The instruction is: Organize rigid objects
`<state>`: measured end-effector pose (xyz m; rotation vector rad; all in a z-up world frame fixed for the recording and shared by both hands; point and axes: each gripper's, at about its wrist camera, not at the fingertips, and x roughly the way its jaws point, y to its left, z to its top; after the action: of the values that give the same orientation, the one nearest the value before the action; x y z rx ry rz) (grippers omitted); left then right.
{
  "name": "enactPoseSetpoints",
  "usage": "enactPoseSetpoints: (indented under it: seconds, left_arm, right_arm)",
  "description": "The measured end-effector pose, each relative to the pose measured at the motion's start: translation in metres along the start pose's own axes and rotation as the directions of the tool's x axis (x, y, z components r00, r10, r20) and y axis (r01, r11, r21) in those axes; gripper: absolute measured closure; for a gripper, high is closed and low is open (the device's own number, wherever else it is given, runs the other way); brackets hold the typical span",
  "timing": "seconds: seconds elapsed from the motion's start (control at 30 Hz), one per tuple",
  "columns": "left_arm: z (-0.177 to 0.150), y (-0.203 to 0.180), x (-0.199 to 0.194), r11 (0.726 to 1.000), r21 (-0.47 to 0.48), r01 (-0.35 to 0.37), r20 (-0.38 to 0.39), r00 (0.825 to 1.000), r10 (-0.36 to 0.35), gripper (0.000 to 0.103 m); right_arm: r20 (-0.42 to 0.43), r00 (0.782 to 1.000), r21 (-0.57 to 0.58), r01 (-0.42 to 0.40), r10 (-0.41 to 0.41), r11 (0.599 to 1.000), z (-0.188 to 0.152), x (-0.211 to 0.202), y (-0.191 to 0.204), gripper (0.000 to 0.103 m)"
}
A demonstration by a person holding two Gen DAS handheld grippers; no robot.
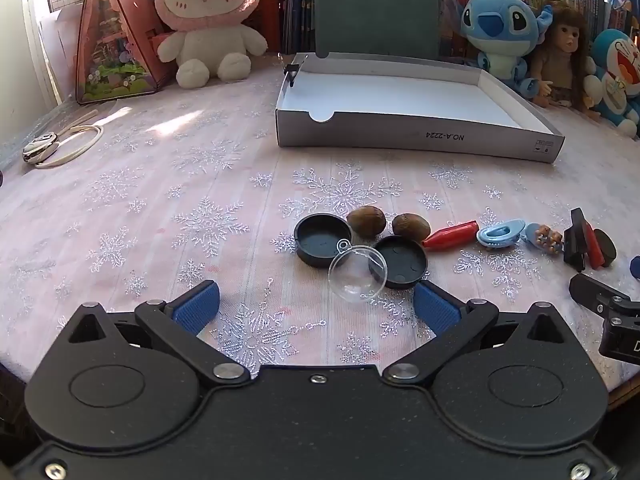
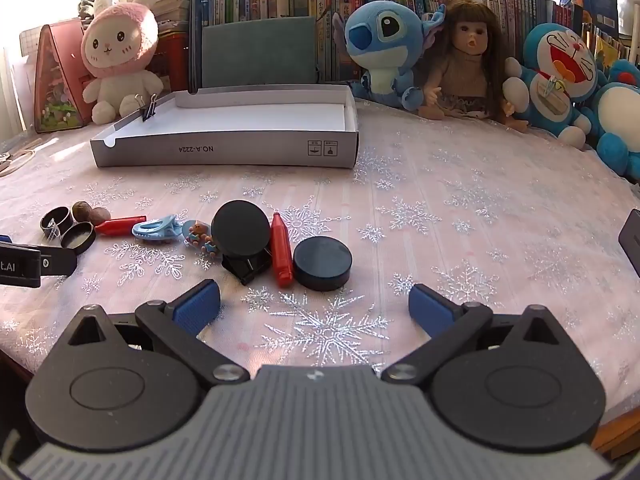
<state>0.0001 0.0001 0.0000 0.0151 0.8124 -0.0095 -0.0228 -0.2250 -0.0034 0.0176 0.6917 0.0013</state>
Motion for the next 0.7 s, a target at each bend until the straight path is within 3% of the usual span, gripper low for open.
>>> enactPoseSetpoints:
  seconds: [0.7]
  left_arm:
    - [0.0004, -0.0013, -0.0018, 1.0, -0.001, 0.0, 0.022, 1.0, 0.0, 0.0]
  right_arm:
    - [-0.016, 1.0, -0.001, 0.002, -0.002, 1.0, 0.0015, 0.0018, 0.0001, 0.0]
